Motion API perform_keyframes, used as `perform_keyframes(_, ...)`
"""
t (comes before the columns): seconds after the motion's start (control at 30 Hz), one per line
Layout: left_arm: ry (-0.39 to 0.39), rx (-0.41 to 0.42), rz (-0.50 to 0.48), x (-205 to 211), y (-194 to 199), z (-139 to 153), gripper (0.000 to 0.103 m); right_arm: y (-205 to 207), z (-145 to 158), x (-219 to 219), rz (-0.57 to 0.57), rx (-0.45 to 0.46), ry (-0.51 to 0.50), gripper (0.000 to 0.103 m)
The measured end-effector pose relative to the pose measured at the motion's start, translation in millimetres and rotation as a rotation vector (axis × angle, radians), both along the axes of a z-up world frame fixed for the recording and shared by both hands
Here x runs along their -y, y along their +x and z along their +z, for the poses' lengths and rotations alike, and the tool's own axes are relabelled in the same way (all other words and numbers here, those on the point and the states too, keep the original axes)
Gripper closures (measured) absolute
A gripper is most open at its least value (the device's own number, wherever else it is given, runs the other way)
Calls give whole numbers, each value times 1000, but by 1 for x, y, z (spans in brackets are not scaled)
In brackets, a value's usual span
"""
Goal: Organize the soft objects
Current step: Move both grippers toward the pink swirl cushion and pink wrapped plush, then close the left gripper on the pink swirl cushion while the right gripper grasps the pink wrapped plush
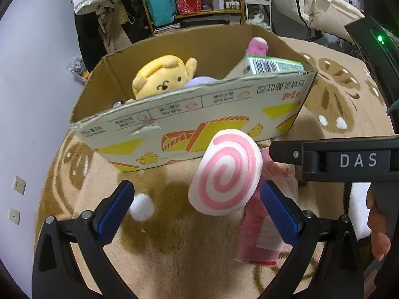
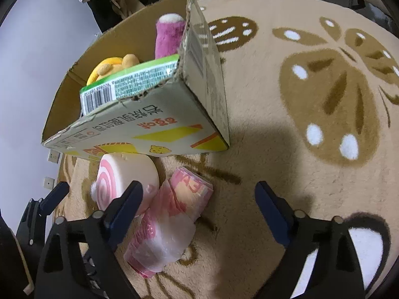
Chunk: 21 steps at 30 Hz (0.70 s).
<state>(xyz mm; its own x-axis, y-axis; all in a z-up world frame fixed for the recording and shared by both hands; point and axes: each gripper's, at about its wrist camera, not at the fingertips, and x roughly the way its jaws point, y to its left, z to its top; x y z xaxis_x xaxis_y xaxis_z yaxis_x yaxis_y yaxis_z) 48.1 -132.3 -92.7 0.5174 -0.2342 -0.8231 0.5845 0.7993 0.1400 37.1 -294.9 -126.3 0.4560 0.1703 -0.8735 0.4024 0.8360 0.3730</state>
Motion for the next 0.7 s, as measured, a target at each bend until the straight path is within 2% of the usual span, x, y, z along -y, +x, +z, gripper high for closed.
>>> perform_keyframes(0.07,1,-11,-4,2,2,-4,3,3,-3,-1,6,-8,7,12)
perform_keyframes(0.17,8,-23,-9,6,4,-10,3,7,-9,-4,23,-25,21,21)
perform_keyframes(0.33,26,-29,8,7,9,-19,3,10,-15,-6,27,-39,29,24)
perform_keyframes(0.5,-23,-76,22,2,18,-22,4,10,-18,1,10,-39,55,27)
perform_keyframes(0.63,-52,-109,3,3,20,-26,23,9,-17,5,14,-42,55,27)
perform_keyframes(0.7,-70,-130,-13,5,18,-28,35,10,-17,4,15,-43,47,32)
